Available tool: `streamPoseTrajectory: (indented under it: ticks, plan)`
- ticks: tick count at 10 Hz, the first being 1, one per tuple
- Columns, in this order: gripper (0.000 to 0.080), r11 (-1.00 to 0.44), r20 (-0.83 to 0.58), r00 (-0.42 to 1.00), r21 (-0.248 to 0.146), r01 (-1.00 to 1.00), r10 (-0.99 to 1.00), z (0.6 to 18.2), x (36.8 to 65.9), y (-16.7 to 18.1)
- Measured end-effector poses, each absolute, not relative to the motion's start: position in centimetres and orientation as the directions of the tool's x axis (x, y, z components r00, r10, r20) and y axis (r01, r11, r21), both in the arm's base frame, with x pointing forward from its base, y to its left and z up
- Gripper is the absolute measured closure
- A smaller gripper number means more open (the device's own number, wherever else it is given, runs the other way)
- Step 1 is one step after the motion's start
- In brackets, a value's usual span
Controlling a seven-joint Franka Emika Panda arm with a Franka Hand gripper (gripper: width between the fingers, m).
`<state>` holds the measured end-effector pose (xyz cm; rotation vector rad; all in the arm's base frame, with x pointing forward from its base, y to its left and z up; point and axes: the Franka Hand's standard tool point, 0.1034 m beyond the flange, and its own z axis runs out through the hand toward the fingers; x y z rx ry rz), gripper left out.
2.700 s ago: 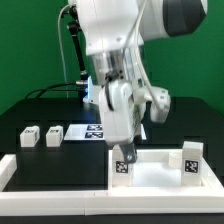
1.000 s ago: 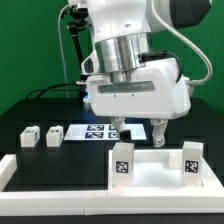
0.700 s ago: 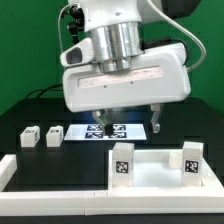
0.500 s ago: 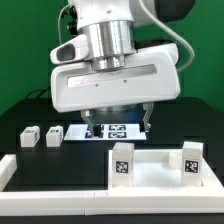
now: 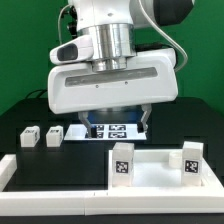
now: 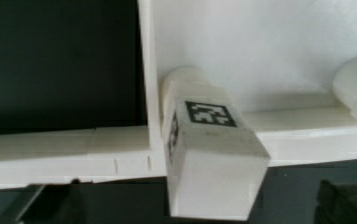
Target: Assemble square table
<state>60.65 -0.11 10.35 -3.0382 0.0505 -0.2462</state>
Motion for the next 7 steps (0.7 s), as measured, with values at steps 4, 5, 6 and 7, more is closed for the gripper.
streamPoseTrajectory:
  ticks: [4, 5, 6, 7]
  plan:
    - [0.0151, -0.998, 0.012, 0.999, -0.055, -0.039, -0.039, 4.8, 56.6, -0.6]
    - [0.0151, -0.999, 0.029, 0.999, -0.036, -0.041, -0.042, 3.2, 56.6, -1.2]
    - [0.0151, -0.998, 0.028, 0.999, -0.036, -0.045, -0.046, 2.7, 56.8, -1.4]
    - [0.0151, -0.998, 0.029, 0.999, -0.035, -0.043, -0.044, 2.8, 56.9, -1.4]
